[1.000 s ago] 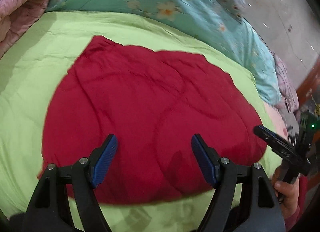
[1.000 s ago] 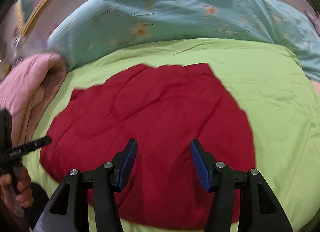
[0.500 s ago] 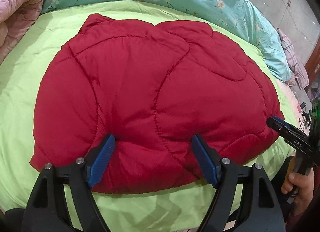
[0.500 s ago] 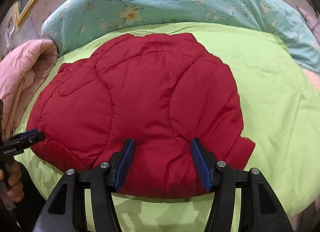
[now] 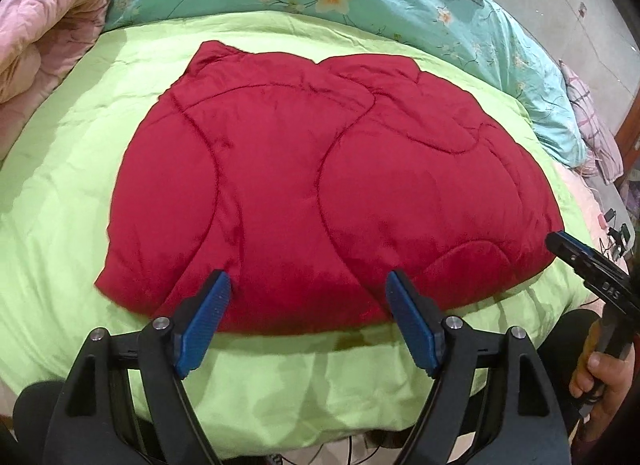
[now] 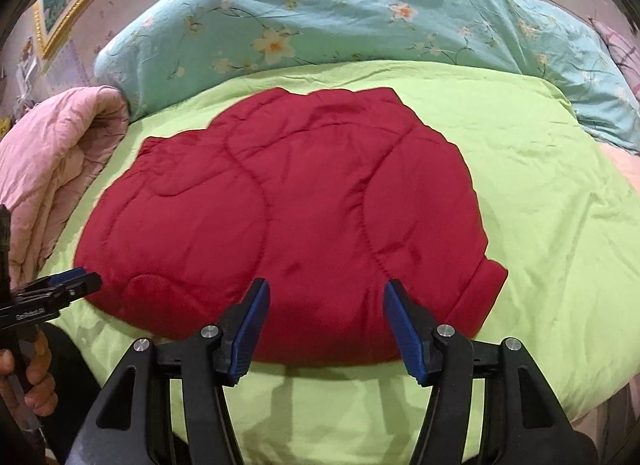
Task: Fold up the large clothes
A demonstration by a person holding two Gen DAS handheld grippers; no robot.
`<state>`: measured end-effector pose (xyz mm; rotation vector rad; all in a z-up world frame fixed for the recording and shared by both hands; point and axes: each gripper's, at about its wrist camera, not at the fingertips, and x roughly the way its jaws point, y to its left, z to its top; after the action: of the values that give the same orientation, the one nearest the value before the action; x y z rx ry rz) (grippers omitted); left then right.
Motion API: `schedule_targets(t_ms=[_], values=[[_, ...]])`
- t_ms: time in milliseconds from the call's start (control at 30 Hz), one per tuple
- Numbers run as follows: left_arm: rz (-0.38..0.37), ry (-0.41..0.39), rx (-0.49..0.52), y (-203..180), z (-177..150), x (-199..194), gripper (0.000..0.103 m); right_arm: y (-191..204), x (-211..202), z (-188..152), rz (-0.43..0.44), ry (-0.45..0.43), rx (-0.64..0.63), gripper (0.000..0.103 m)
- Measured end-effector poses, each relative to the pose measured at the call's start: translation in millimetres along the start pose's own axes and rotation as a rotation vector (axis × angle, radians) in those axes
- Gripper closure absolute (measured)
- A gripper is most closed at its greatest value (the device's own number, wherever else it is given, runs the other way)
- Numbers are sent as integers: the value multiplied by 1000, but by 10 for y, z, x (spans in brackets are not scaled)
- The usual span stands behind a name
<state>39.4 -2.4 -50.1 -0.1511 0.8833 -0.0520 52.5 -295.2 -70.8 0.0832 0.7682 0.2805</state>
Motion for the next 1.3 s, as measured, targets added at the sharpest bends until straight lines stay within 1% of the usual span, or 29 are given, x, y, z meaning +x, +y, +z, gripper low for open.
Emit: schedule_targets(t_ms=[167,300,367,433,500,600,900,1133,1300], values=[[38,8,-5,3,-61,-41,23,110,-131,-43,8,-9,-26,42],[66,7,-2,15,-98,-79,23,191,-179,-96,19,1,-41,42],[79,11,-2,25,-109,-91,23,240,-191,-139,26,9,-53,39],[92,6,-1,21,-134,-129,23,275,-185,-178,37,21,-57,32],[105,3,4,8,-157,-164,23,310,-175,-219,40,32,-65,30],[134,2,18,-7,-179,-206,21,361,-163,-279,44,47,-77,30],[186,-24,59,-72,-222,-340,21,406,-216,-398,53,64,-83,25],[221,-46,86,-107,-264,-422,20,415,-230,-454,54,77,-85,25],[264,-56,94,-112,-299,-452,20,434,-246,-486,62,83,-84,25]])
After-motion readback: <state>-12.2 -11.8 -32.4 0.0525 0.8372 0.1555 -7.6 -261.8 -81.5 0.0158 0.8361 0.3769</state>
